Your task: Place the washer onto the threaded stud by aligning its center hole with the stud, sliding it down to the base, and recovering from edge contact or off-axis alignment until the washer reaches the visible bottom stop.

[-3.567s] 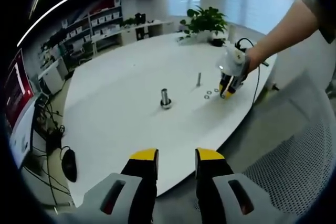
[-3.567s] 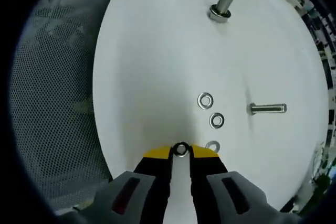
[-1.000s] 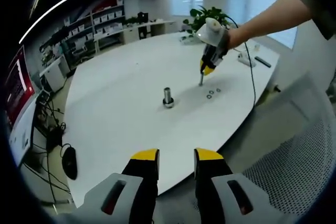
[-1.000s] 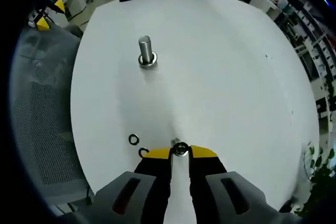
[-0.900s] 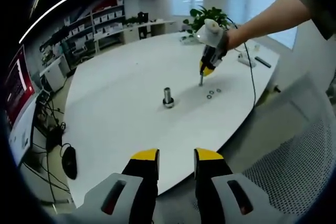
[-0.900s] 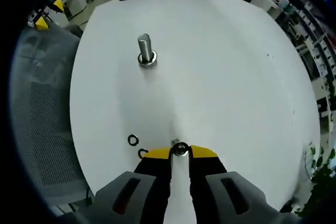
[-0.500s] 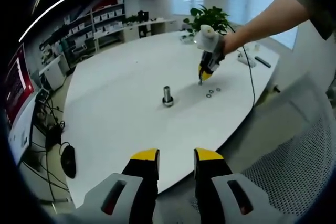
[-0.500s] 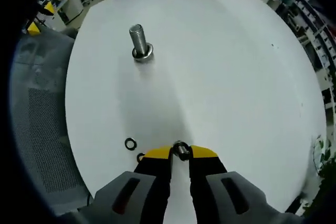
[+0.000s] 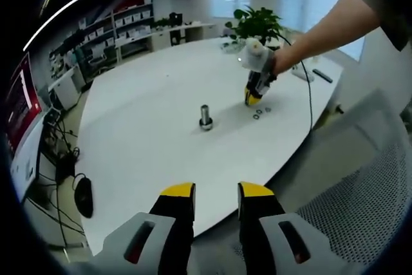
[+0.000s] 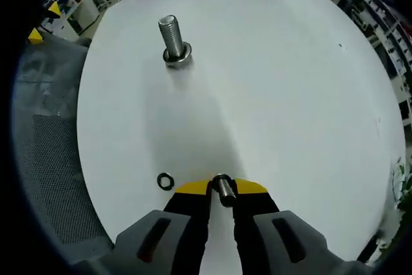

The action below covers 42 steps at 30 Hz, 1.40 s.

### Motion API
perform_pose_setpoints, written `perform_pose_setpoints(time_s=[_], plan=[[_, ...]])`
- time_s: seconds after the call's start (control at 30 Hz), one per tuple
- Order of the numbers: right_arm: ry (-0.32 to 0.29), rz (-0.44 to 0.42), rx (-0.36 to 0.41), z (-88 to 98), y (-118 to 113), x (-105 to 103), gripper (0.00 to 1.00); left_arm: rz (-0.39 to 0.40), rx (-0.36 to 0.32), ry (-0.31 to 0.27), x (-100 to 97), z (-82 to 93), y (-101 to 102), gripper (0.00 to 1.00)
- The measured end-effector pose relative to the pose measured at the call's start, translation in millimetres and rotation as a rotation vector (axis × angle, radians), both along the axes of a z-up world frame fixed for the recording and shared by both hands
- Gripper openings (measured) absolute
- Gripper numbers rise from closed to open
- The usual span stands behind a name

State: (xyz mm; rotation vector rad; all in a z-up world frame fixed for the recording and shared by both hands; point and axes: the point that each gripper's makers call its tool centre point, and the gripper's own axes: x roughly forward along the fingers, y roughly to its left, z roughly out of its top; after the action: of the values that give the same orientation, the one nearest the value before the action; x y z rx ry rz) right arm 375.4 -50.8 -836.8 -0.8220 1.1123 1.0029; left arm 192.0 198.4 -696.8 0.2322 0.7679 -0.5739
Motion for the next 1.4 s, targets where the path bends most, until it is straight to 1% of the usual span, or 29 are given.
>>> perform_pose_setpoints(time_s=[0.17, 0.3, 0.53, 0.67, 0.77, 0.93, 1.1, 1.17, 1.2, 1.3, 1.4], plan=[[-0.006, -0.011, -0.002, 0.9, -2, 1, 0.16, -0.002, 0.003, 0.002, -0.3, -0.6, 0, 0.24], [-0.024, -0.016, -0.001, 3.3, -5, 0, 0.22, 0.002, 0.001, -0.003, 0.2, 0.3, 0, 0.24], [-0.028, -0.026, -0.003, 9.9, -19, -6, 0.23, -0.001, 0.006, -0.005, 0.4, 0.2, 1, 0.24], [-0.024, -0.045, -0.001, 10.5, -33, -11, 0.23, 0.006, 0.002, -0.010, 1.3, 1.3, 2, 0.24], [-0.013, -0.073, -0.007, 8.6, -42, -19, 0.24, 0.010, -0.001, -0.021, 2.4, 3.5, 2, 0.24], [0.005, -0.070, -0.014, 4.9, -50, -36, 0.25, 0.001, 0.009, -0.022, 1.9, 2.7, 1, 0.24], [0.032, -0.071, -0.006, -0.4, -52, -47, 0.26, 0.004, 0.014, -0.021, 1.6, 2.3, 2, 0.25], [0.036, -0.067, -0.008, -2.2, -51, -50, 0.26, -0.026, 0.060, -0.022, -0.5, -0.7, 0, 0.25], [0.037, -0.065, -0.006, -2.6, -50, -51, 0.26, -0.032, 0.070, -0.026, -0.6, -1.1, -1, 0.25], [0.041, -0.060, 0.000, -5.3, -47, -53, 0.26, -0.023, 0.058, -0.014, 0.1, -1.9, 1, 0.25], [0.031, -0.044, 0.003, -5.5, -44, -53, 0.26, -0.002, 0.038, -0.026, 2.9, 1.8, 4, 0.25]])
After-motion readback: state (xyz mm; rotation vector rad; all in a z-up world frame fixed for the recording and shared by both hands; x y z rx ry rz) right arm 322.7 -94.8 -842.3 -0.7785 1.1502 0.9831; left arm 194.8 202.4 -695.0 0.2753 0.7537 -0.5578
